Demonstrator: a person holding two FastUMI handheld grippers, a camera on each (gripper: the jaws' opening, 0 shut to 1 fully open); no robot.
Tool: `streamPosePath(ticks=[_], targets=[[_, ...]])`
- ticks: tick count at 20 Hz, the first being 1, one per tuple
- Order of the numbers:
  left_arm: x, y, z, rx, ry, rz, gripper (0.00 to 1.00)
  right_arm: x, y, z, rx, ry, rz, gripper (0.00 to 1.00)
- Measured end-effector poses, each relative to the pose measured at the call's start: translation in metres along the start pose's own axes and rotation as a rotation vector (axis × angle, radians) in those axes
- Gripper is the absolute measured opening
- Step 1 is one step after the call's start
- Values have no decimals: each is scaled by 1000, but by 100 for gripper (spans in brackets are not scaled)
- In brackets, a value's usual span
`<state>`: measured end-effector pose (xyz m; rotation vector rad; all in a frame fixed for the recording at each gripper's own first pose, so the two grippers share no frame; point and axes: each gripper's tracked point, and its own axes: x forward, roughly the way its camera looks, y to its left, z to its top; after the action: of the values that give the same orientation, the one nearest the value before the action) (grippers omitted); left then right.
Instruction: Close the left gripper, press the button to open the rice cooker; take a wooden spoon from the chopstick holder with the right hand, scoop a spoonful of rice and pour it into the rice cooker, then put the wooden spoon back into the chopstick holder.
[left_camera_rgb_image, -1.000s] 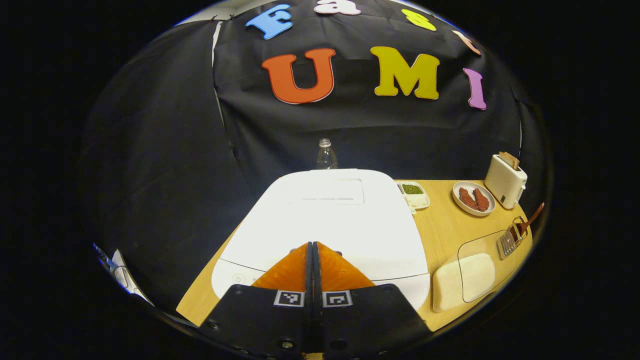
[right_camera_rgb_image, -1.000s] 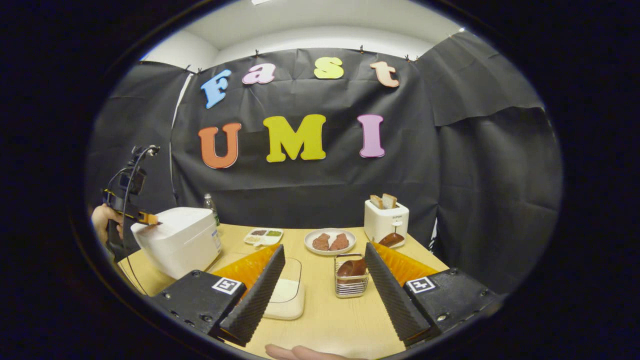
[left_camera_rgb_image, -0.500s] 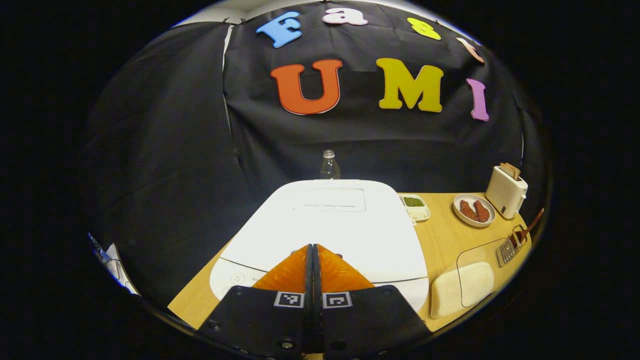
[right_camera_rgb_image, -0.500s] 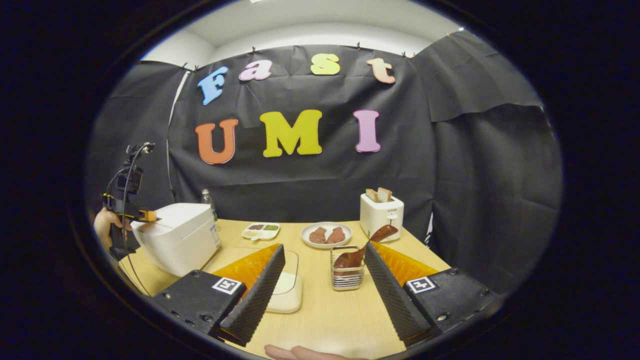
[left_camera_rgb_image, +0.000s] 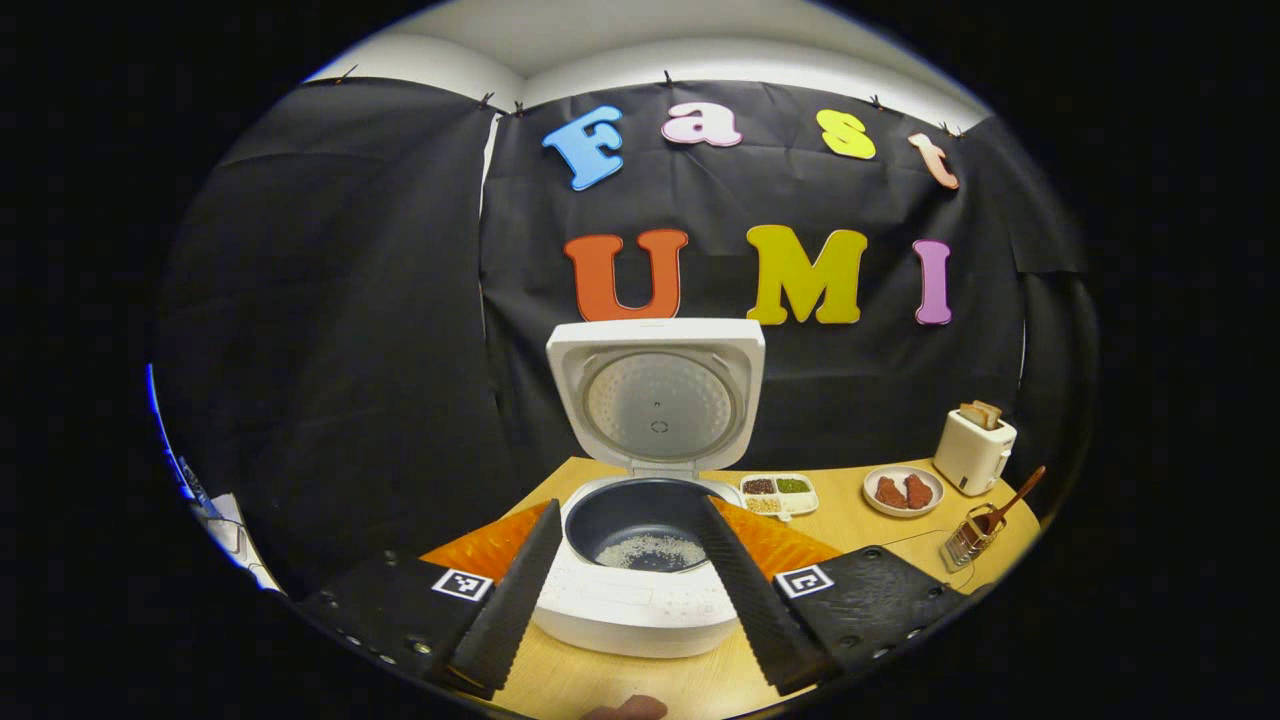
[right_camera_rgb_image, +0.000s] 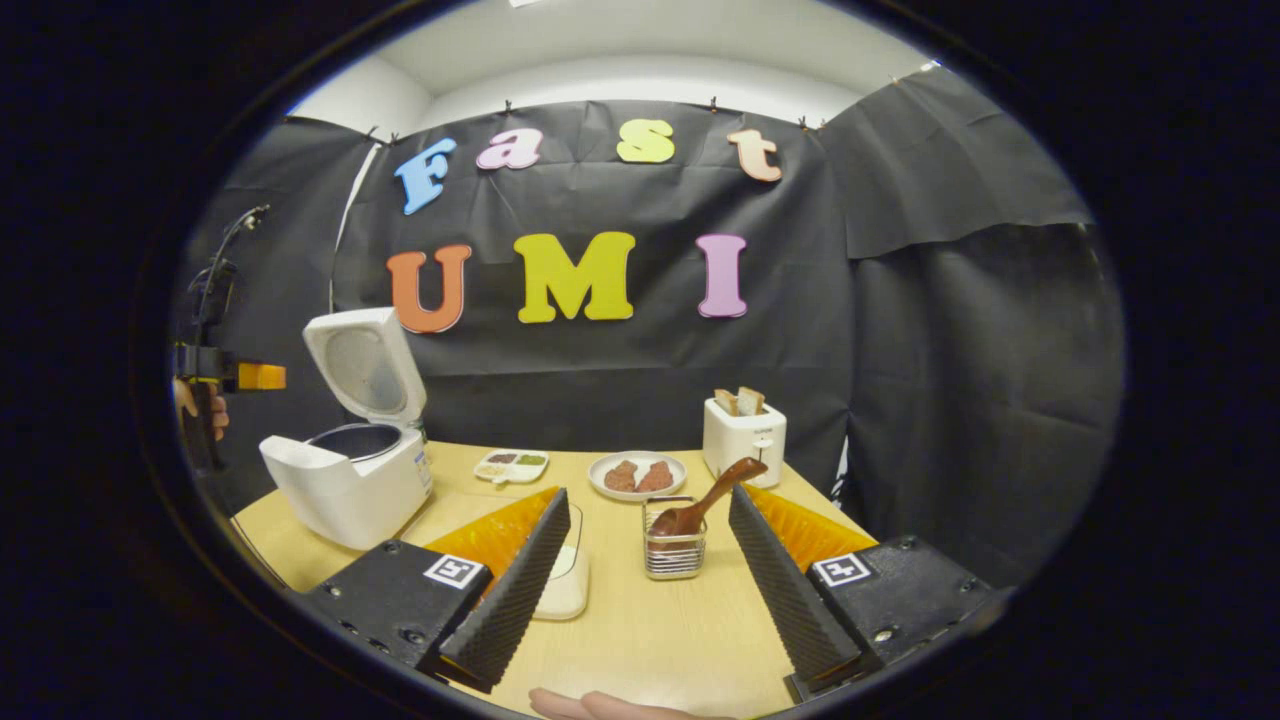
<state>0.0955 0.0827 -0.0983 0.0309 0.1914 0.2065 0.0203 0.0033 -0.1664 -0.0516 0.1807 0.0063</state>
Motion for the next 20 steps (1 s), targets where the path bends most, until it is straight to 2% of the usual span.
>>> streamPosePath(ticks=[3,6,10,14,20], targets=[[-27,-1,-11,46,4,-16,94,-2,-5,0,11,-8,-13,100],[-50,1,-13,65,-25,-35,94,3,-11,-4,39,-1,-31,100],[-79,-7,-15,14,-46,-110,94,17,-19,-5,42,-4,-37,99],[-104,-12,-19,-15,-86,-141,94,40,-41,-3,86,-32,-82,99],[-121,-34,-42,-21,-108,-212,94,83,-54,-19,108,14,-85,99]])
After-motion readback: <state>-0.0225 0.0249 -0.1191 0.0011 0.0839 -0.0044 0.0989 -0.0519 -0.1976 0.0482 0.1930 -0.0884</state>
